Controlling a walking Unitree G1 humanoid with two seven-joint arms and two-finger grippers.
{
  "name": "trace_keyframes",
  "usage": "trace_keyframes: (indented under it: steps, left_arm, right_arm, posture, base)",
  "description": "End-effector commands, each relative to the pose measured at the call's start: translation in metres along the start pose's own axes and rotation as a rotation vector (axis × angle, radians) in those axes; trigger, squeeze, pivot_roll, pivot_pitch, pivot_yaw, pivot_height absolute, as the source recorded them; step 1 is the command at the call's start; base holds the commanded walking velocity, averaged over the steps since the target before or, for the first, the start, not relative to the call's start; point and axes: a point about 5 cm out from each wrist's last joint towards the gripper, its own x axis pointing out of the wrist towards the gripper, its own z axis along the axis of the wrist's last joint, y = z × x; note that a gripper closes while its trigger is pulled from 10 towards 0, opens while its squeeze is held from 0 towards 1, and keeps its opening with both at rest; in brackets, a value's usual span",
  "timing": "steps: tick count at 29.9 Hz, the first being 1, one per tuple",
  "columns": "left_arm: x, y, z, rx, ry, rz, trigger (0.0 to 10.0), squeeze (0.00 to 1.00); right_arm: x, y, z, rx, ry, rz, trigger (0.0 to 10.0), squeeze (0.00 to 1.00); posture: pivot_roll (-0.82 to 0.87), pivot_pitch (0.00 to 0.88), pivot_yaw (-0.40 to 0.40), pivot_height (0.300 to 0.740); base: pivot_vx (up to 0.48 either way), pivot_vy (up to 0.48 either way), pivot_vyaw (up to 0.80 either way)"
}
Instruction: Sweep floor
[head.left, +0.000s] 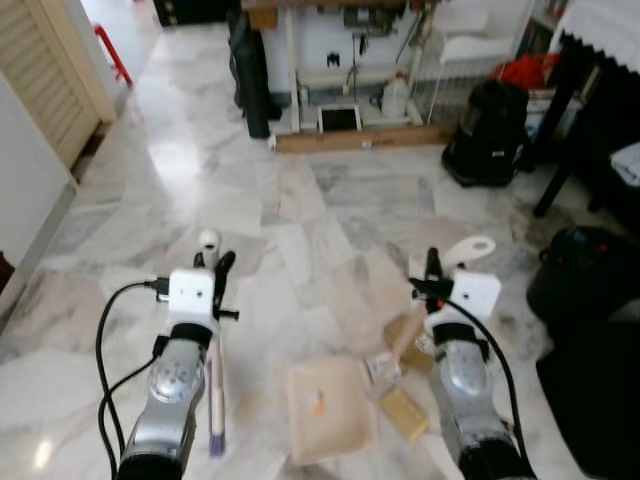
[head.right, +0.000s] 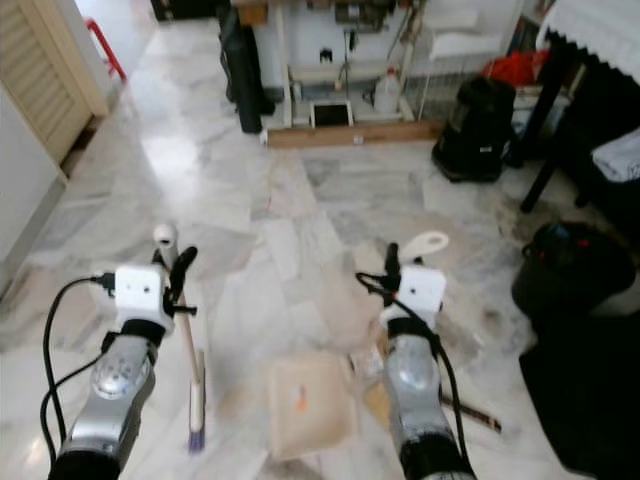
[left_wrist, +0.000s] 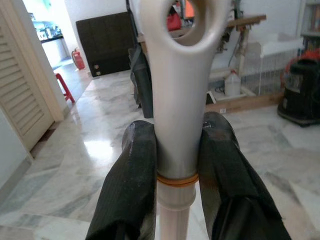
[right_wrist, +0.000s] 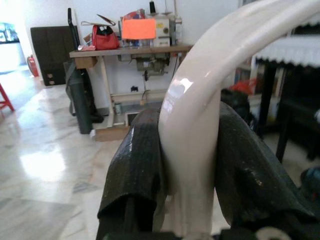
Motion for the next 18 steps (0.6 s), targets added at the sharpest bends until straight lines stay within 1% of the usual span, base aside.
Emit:
trace_keyframes:
  steps: [1, 18]
  left_arm:
    - [0.0019, 0.005, 0.0054, 0.008, -0.026, 0.009, 10.0, 0.0]
    - [-0.0009, 0.0039, 0.0042, 0.001, -0.022, 0.014, 10.0, 0.0]
  right_arm:
    - [0.0047, 0.0104, 0.0101, 0.027, -0.05, 0.016, 10.0, 0.0]
    - [0.0034, 0.0104, 0.0099, 0.025, -0.05, 0.024, 10.0, 0.0]
  posture:
    - [0.0, 0.066, 0.014, 0.74]
    - [0.0, 0.079, 0.008, 0.74]
  base:
    - [0.285, 0.0, 0.0]
    - [0.291, 0.0, 0.0]
